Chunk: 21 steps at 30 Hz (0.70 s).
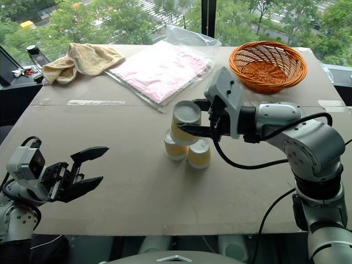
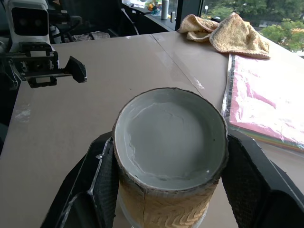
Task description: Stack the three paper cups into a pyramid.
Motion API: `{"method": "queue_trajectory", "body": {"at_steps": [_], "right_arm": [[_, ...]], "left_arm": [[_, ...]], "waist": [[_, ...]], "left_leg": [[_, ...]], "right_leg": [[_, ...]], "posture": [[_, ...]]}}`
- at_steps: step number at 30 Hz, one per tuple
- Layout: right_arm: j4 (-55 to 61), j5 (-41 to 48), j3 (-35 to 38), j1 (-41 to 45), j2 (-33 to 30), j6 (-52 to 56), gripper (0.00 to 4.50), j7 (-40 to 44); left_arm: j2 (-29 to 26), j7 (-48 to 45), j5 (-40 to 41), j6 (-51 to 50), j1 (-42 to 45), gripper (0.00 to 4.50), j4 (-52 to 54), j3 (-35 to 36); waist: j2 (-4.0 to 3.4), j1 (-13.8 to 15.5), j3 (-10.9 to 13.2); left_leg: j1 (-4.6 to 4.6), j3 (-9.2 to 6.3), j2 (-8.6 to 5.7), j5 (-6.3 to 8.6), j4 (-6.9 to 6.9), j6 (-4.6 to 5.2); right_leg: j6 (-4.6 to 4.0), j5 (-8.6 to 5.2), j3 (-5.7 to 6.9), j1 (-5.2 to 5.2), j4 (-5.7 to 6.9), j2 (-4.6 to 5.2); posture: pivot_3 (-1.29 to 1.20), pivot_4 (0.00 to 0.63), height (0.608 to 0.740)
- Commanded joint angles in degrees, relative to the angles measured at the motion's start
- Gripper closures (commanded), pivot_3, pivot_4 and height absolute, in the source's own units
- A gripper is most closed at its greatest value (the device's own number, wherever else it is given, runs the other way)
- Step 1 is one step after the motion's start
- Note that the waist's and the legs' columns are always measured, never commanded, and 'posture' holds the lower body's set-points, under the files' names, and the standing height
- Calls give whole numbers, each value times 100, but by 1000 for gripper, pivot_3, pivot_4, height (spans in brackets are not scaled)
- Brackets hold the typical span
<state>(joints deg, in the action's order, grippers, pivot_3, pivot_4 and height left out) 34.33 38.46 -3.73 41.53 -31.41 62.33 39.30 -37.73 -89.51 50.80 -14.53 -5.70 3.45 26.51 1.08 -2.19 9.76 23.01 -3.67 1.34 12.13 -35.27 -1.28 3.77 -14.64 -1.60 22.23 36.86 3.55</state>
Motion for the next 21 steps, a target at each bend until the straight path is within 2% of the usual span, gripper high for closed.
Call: {"method": "queue_trajectory", "body": {"at_steps": [1,9,10,11,13,17,19,21], "right_arm": [[142,-37,-101,-23,-37,-94,2216,-110],[7,-215,-466,-236,-188,-319,2216,-63],[-35,-334,-557,-269,-244,-450,1234,-23],[-47,-383,-596,-291,-280,-558,1004,28],[13,-342,-563,-303,-307,-666,41,101],[190,-256,-317,-335,-352,-736,14,67],[316,-84,25,-399,-435,-718,14,41],[616,233,730,-718,-616,-821,14,89]], "left_arm": [[-52,-17,100,-25,-36,0,69,122],[-24,79,130,-51,-105,0,177,143],[-16,98,132,-49,-110,0,198,139],[-9,129,137,-60,-117,0,221,134],[-4,177,147,-83,-129,0,258,123],[26,305,116,-119,-151,0,337,56],[49,445,67,-173,-181,0,428,-14],[45,721,-125,-255,-265,0,614,-186]], "waist": [[0,-1,0],[0,-1,0],[2,-1,-1],[2,0,-1],[2,0,0],[2,0,0],[3,12,1],[7,42,1]], "left_leg": [[0,-1,0,0,2,0],[-1,-2,0,0,3,0],[-1,-3,0,0,3,0],[-2,-3,1,0,3,0],[-1,0,0,0,2,0],[-1,-3,1,0,3,0],[-1,-3,1,0,3,0],[1,-2,0,0,3,0]], "right_leg": [[0,0,0,1,0,-1],[0,0,1,1,0,-1],[0,0,1,1,1,-1],[0,0,2,1,1,-1],[0,0,0,1,0,0],[0,0,1,1,0,-1],[0,0,1,1,0,-1],[0,0,1,0,-1,1]], "posture": [[0,150,740],[0,150,740],[0,150,740],[0,150,740],[0,150,740],[0,150,740],[0,150,740],[0,150,740]]}}
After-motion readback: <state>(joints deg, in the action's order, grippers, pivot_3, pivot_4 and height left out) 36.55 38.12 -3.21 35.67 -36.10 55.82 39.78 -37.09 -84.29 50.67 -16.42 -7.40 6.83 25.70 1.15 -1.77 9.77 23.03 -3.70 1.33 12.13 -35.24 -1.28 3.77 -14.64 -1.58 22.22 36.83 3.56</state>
